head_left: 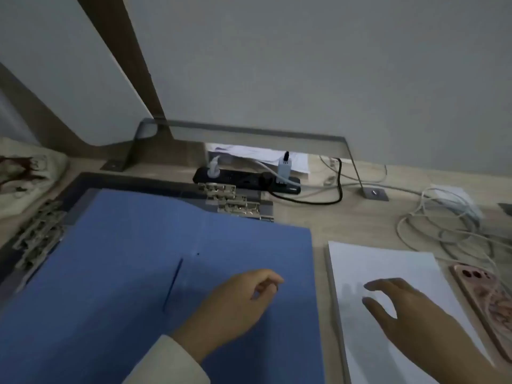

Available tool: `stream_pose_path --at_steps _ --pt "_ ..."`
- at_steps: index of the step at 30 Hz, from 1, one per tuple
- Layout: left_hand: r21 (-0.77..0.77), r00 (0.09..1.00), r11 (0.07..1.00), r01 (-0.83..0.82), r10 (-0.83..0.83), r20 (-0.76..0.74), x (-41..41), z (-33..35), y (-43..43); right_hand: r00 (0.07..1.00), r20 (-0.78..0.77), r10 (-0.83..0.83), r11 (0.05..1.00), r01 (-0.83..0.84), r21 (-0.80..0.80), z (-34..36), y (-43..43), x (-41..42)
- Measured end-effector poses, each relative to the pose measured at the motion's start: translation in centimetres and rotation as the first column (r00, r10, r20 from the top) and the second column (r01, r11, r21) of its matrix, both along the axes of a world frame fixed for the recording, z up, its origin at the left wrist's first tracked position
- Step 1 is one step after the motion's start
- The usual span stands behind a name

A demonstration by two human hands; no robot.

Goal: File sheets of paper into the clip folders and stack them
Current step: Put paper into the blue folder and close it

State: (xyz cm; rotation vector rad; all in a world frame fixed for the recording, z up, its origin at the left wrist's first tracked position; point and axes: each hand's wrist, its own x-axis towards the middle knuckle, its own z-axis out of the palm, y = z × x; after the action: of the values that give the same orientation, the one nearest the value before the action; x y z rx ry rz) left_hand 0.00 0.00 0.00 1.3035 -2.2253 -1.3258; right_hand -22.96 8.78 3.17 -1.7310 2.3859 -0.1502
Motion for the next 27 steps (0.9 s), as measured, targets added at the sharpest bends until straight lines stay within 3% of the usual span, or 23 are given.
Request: stream_pose_path --at_steps 1,8,15,20,27 --pt "0.029 0.999 1.0 0.002 -0.001 -0.039 -0.5 -0.4 1.0 1.0 -0.007 0.02 0.998 -0.019 0.054 -0.5 0.7 0.2" --pt "0.357 0.911 0.932 -0.059 0.197 -0.361 -6.2 -1.9 6.3 0.999 -0.016 0.05 0.999 -0.05 0.009 -3.5 4.0 0.8" --pt "0.611 0.916 0.788 -0.075 0.297 -0.27 -10.1 -3.8 5.5 0.999 -0.044 0.017 0.997 -0.021 -0.072 -7.3 4.1 0.5" --pt "0.712 0.897 0.698 -0.079 0.361 -0.255 -10.8 -4.9 3.3 0.998 -0.027 -0.06 0.993 0.057 -0.102 -7.6 3.7 0.2" --pt "0.775 0.88 0.622 -0.112 0.425 -0.214 -11.8 -4.9 2.0 0.994 0.107 -0.037 0.985 0.054 -0.166 -6.5 3.8 0.5"
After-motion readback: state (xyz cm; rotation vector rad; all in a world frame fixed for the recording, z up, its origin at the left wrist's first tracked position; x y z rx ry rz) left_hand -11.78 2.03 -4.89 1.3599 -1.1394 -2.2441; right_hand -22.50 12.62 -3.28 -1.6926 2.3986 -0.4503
